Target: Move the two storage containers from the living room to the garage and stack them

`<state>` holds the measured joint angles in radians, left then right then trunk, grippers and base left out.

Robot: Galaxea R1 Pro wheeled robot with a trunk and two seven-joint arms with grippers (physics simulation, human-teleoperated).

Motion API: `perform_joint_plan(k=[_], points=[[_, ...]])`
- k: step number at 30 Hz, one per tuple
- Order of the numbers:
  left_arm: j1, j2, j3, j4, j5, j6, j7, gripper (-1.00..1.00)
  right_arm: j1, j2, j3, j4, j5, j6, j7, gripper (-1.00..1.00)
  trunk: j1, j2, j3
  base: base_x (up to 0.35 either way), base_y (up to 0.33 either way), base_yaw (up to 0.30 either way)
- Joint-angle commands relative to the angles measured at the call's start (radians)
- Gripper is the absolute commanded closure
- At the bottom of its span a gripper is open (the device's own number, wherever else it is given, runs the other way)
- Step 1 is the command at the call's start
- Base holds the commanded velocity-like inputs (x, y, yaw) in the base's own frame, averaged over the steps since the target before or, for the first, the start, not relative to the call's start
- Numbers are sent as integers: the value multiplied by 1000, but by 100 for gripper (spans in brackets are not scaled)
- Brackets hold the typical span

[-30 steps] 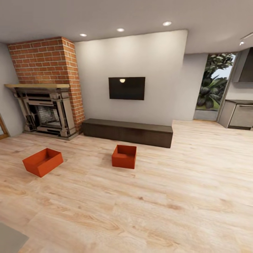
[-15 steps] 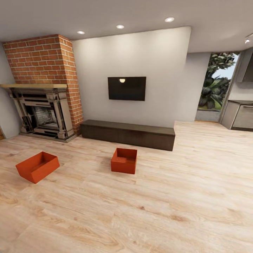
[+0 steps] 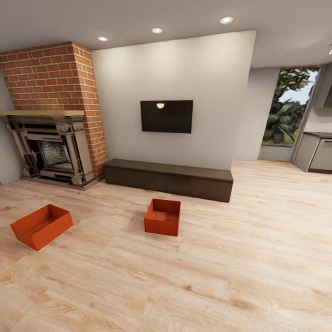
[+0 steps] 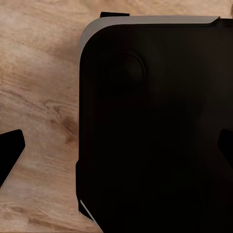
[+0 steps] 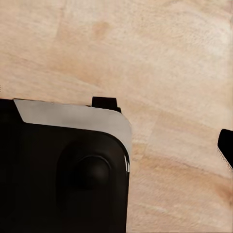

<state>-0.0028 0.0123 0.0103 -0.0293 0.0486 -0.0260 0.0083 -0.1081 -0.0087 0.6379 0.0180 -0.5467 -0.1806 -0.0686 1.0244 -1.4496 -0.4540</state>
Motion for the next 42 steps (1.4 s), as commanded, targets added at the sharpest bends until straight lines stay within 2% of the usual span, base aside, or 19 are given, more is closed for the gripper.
perform_joint_plan(k=[1,21,42], points=[[0,0,0,0,5,-3,1,-100,-1,1,9,2,-7,-4,-1,-100,1,0,-1,323,0,0],[0,0,-1,0,8,0,1,-100,-1,2,9,2,2,-3,-1,-100,1,0,-1,323,3,0],[0,1,-3,0,10,5,-2,-100,-1,4,9,2,4,-3,-1,-100,1,0,-1,323,119,0]])
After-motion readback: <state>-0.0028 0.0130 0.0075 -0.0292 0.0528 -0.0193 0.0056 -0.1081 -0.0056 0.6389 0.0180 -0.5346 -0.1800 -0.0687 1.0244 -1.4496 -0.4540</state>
